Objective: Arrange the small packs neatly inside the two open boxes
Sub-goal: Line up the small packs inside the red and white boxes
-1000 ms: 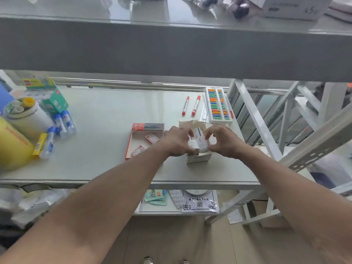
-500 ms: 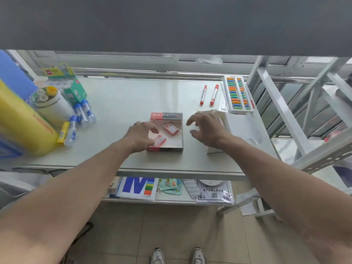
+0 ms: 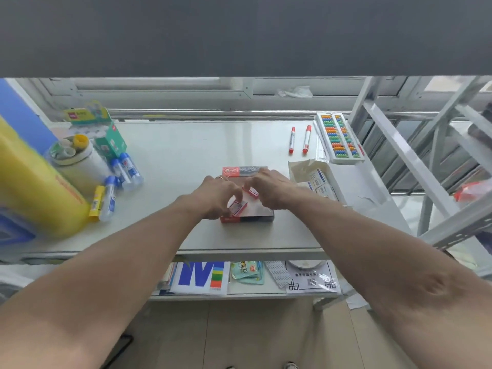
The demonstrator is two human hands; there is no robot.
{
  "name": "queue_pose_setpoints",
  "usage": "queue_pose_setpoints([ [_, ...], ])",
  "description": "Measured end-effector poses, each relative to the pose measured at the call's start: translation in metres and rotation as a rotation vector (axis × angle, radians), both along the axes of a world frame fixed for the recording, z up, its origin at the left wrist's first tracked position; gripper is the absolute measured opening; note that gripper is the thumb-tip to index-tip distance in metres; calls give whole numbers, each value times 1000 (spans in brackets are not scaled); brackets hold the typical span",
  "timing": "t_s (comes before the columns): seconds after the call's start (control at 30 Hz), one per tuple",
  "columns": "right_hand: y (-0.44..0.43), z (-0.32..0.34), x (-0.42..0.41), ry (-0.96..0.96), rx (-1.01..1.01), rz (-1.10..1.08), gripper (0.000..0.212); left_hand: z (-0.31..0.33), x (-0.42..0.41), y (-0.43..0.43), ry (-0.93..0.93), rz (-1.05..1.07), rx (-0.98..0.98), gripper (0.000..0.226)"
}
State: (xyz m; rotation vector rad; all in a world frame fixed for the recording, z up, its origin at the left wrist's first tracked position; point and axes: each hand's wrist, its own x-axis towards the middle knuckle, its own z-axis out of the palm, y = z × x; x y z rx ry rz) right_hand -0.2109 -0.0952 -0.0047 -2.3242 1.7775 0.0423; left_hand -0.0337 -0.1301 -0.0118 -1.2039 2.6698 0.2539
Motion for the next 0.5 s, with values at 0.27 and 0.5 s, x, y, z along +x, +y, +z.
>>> queue_pose_setpoints([
  [0.27, -10, -9, 7, 21, -53, 62, 36, -13, 5, -2, 164, 21, -4, 41],
  [0.5, -9, -6, 2, -80, 1, -45, 54, -15, 4, -4, 369, 146, 46, 61],
])
